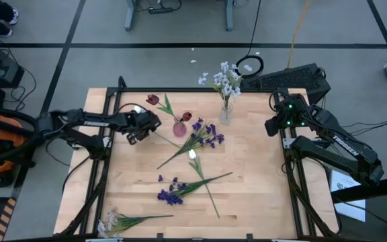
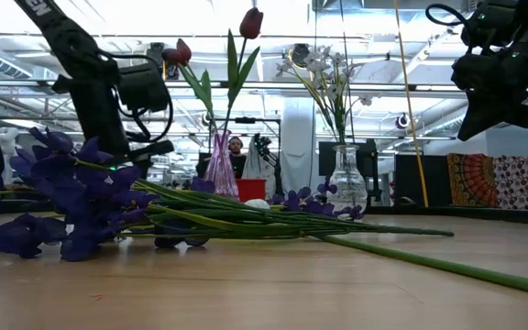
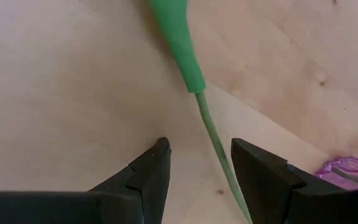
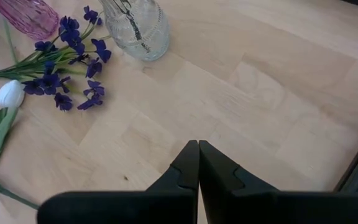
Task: Sort flowers into vase by color
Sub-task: Put the top white tulip flower into the transparent vase
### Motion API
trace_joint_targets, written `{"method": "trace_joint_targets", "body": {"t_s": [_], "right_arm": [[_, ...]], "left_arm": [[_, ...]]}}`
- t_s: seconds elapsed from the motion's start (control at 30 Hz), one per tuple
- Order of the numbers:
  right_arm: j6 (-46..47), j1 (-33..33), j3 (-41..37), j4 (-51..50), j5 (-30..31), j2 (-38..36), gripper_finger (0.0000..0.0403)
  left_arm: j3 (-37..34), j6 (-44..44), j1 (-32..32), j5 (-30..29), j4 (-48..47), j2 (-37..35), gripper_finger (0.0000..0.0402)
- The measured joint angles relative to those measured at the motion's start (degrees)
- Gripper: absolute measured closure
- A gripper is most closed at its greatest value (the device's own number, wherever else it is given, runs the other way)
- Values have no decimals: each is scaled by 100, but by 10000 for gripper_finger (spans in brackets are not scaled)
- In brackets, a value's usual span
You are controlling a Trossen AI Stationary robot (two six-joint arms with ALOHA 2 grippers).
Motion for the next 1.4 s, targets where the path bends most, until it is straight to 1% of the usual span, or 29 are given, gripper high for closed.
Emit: {"method": "trace_joint_targets", "body": {"t_s": [0.17,0.27,0.4,0.5,0.53,0.63,0.8,0.9,0.97,1.03,1.1,1.17,1.27,1.4], "right_arm": [[-109,-1,0,24,-4,0,403],[-128,0,0,35,-4,0,403],[-129,-2,0,41,-2,0,403],[-129,-1,0,43,-4,2,403],[-129,0,0,44,-4,0,403],[-111,-1,0,45,-4,2,403],[-15,-2,0,37,-4,2,403],[49,-1,0,-54,-3,4,403],[81,-2,0,-80,-3,28,403],[319,0,0,-75,-4,50,403],[663,-2,0,-73,-6,74,403],[880,-2,0,-73,-8,94,403],[994,-1,0,-73,-30,92,403],[988,-2,0,-71,-28,94,403]], "left_arm": [[-2,3,48,114,15,84,227],[-4,7,43,171,-48,86,250],[-12,98,43,289,-195,85,313],[-37,445,26,310,-208,-75,372],[-48,480,1,316,-234,-167,385],[-46,574,-62,313,-354,-607,390],[-46,930,-220,-49,-1107,-1622,390],[-44,1075,-436,-509,-1566,-2347,390],[-44,1290,-588,-761,-1699,-2838,390],[-44,1555,-701,-1039,-1724,-3336,390],[-44,1949,-817,-1289,-1554,-3829,390],[-44,2516,-940,-1473,-1134,-4279,390],[-37,3547,-1146,-1641,-139,-4800,390],[-26,5143,-1434,-1656,1239,-5086,390]]}}
